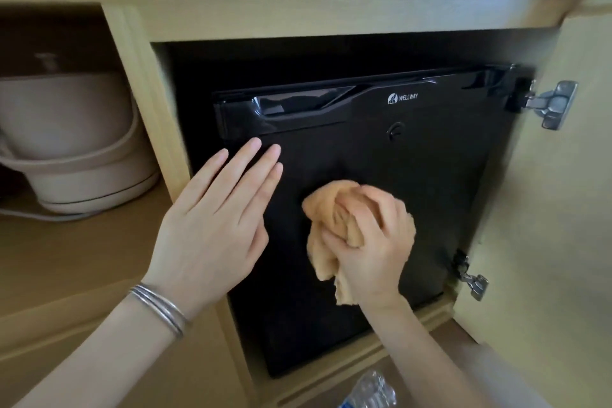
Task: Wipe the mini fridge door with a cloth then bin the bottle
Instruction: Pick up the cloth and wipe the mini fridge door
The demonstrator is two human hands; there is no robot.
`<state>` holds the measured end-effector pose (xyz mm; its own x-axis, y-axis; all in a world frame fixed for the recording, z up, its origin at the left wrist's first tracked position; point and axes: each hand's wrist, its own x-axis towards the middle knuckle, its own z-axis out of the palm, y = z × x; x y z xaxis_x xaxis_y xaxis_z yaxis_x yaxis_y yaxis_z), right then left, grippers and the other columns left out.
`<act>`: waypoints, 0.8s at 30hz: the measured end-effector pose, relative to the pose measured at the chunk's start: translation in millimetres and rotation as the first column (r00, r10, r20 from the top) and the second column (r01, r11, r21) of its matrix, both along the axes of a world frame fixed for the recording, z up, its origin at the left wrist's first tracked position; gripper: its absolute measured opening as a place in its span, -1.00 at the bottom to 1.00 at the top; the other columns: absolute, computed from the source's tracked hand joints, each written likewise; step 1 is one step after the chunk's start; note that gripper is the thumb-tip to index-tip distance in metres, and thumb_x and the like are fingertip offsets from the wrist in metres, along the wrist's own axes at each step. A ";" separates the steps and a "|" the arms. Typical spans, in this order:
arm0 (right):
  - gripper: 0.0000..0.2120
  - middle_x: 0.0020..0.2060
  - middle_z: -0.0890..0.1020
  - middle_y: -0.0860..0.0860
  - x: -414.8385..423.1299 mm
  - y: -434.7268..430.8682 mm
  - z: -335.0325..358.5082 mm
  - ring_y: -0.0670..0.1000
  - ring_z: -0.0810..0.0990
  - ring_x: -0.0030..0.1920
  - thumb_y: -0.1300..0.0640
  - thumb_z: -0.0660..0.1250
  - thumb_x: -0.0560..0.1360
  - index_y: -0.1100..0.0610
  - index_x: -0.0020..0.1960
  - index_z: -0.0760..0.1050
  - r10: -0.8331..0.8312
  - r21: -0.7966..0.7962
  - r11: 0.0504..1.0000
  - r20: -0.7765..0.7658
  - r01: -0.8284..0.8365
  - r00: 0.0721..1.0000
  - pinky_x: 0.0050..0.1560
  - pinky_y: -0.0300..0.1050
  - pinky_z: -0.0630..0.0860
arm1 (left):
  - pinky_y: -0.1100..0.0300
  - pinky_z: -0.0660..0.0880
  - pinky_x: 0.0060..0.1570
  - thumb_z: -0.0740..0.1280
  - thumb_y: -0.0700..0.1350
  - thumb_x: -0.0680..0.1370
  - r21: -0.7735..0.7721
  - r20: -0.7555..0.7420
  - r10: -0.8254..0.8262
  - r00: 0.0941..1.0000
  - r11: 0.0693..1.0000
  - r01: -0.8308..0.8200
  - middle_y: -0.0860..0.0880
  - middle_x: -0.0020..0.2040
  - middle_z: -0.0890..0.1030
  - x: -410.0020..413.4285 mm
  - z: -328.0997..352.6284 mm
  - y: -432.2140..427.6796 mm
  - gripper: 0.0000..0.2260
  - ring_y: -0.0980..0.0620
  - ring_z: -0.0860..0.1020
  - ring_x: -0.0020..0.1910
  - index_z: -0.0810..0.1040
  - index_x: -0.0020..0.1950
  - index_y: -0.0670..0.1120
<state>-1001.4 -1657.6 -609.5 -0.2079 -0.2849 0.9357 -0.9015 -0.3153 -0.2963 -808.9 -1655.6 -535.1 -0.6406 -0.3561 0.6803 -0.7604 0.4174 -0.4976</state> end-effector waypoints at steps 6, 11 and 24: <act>-0.72 0.04 0.54 -0.07 0.8 12.8 40.1 0.08 0.53 -0.08 0.03 0.41 0.27 -0.06 -0.01 0.55 0.005 -0.021 1.000 -0.010 -0.005 1.000 -0.10 0.04 0.43 | -0.06 0.20 0.45 0.16 -0.19 0.55 -0.025 0.002 0.005 1.000 1.000 -0.005 -0.16 0.49 0.33 -1.3 -3.5 -2.1 -0.55 -0.14 0.27 0.49 0.37 0.44 -0.26; -0.74 0.02 0.58 0.00 4.1 -3.7 68.3 0.04 0.52 -0.05 0.02 0.40 0.32 0.04 0.00 0.60 -0.005 0.002 1.000 0.069 0.005 0.998 -0.04 -0.17 0.40 | -0.13 0.20 0.45 0.17 -0.18 0.55 0.014 -0.071 -0.017 0.997 1.000 0.018 -0.19 0.48 0.35 -7.4 -6.3 -0.1 -0.56 -0.16 0.27 0.48 0.41 0.41 -0.27; -0.72 0.03 0.57 0.00 -50.0 -10.5 75.5 0.05 0.53 -0.07 0.00 0.38 0.34 0.05 0.03 0.57 -0.141 0.012 0.990 0.197 0.142 0.970 -0.16 -0.06 0.46 | -0.16 0.19 0.45 0.17 -0.20 0.53 0.006 -0.024 -0.071 0.997 0.997 0.071 -0.16 0.46 0.38 -42.4 0.6 -12.0 -0.56 -0.13 0.27 0.48 0.42 0.41 -0.26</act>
<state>-1051.4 -1668.1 -534.0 -0.4257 -0.2371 0.8732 -0.8613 -0.1898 -0.4714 -851.3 -1667.6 -534.6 -0.6479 -0.3148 0.6936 -0.7404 0.4739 -0.4766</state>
